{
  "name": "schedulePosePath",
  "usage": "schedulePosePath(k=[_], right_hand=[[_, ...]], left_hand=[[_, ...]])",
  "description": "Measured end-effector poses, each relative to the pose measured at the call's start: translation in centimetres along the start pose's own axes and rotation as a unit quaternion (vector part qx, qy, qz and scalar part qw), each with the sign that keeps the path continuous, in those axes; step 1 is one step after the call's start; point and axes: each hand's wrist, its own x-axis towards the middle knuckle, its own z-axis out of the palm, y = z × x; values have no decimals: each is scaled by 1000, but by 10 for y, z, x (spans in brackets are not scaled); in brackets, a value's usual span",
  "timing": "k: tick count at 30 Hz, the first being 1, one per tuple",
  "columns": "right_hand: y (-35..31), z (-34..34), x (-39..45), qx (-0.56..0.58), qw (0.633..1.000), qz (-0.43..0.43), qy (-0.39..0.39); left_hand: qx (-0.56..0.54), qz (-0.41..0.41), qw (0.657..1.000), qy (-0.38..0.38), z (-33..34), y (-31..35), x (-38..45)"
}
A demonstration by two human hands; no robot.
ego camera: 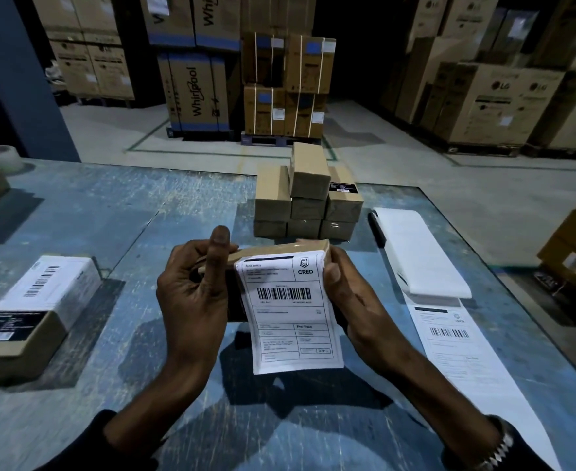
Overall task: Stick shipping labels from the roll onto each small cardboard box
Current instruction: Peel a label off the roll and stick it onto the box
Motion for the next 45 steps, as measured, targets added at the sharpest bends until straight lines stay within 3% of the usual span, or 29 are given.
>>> schedulePosePath(k=[7, 15, 21, 25, 30, 33, 40, 45], right_hand=[[-9, 0, 3, 1, 999, 36, 9], [-7, 8, -2, -33, 996, -9, 83], [-9, 11, -7, -14, 993, -30, 110], [-3, 9, -6, -4, 996, -7, 93], [-4, 4, -1, -7, 999, 31, 11], [-5, 1, 3, -8, 1000, 26, 9], [-8, 4, 5, 73, 995, 46, 52], [-12, 2, 4, 71, 993, 81, 51]], left_hand=[[12, 14, 1000, 8, 0, 2, 1], [144, 214, 966, 7, 1, 16, -13], [138, 251, 958, -8, 3, 27, -21], [122, 197, 973, -2, 1, 26, -16], [43, 34, 998, 10, -3, 13, 1], [25, -20, 999, -15, -4, 9, 5], [63, -70, 994, -52, -4, 6, 10], [92, -79, 991, -50, -5, 10, 16]])
